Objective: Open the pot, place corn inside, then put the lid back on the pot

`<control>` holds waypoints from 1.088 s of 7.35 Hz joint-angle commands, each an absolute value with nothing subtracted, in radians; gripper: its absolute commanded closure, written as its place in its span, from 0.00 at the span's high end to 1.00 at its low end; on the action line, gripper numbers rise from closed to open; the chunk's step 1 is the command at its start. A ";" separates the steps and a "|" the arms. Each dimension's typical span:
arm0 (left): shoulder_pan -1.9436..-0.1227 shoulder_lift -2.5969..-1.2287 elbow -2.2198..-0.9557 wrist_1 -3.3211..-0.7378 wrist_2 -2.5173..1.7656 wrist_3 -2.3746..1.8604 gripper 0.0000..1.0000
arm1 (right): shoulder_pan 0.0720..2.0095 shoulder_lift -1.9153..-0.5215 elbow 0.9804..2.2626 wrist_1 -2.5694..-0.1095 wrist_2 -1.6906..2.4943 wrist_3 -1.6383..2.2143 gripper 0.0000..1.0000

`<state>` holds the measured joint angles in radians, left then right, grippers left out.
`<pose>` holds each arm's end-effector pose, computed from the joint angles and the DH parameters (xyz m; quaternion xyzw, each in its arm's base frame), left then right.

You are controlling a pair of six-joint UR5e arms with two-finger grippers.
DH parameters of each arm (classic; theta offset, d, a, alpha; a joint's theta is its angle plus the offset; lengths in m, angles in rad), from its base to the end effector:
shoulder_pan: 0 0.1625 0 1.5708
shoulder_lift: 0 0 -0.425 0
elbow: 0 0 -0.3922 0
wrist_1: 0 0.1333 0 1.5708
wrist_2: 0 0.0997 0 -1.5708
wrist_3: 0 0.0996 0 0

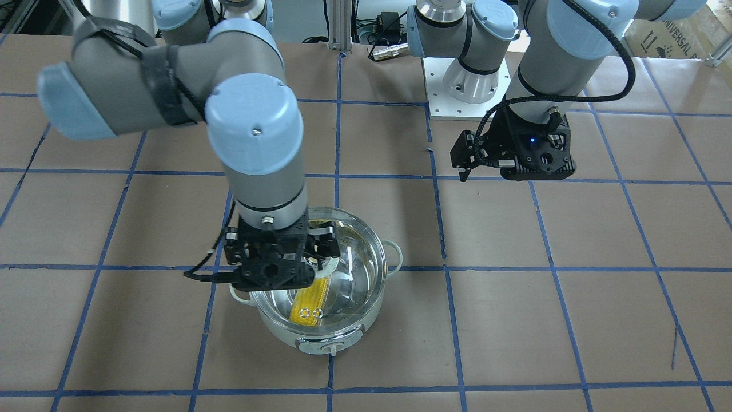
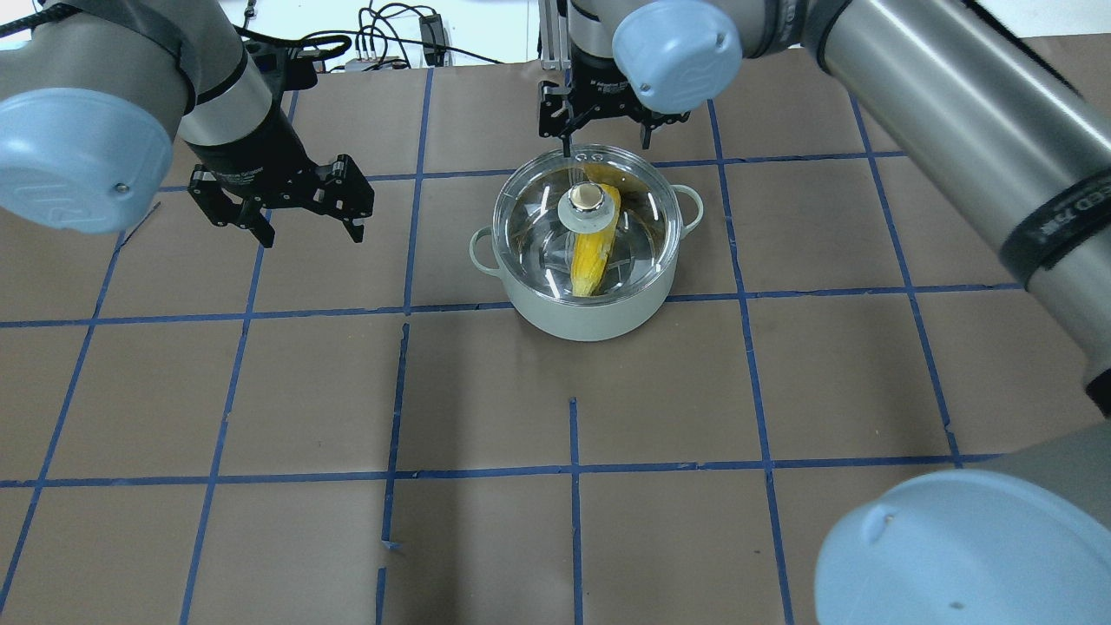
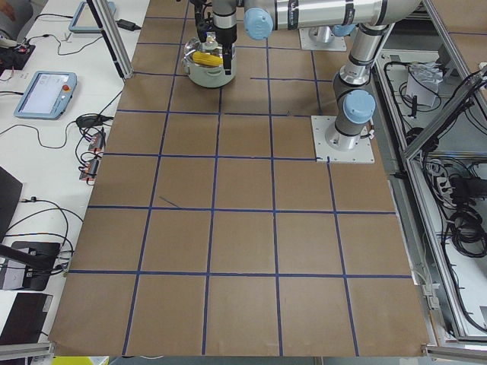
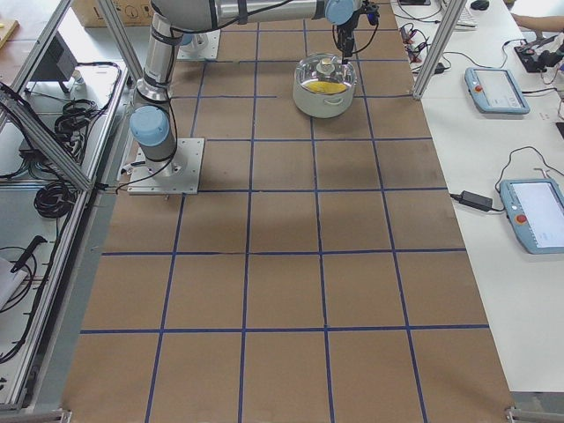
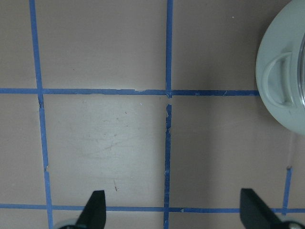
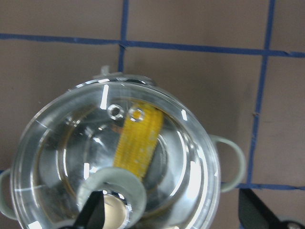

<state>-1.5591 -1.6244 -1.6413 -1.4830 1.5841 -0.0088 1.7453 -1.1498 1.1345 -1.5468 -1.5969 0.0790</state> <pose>-0.1260 -0.5095 0.4352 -0.0101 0.9998 0.0182 0.0066 0.2441 -0.6319 0.4560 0.0478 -0.9988 -0.0027 0.0135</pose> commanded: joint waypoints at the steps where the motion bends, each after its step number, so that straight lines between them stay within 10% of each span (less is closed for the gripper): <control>1: -1.559 -1.624 -1.644 -1.482 1.583 -0.008 1.00 | 1.558 -1.302 1.123 -1.286 -1.597 -0.145 1.00; 4: -1.557 -1.624 -1.644 -1.482 1.582 -0.009 1.00 | 1.546 -1.512 1.428 -1.456 -1.595 -0.154 1.00; 8: -1.555 -1.626 -1.646 -1.477 1.580 -0.011 1.00 | 1.616 -1.493 1.437 -1.529 -1.572 -0.100 1.00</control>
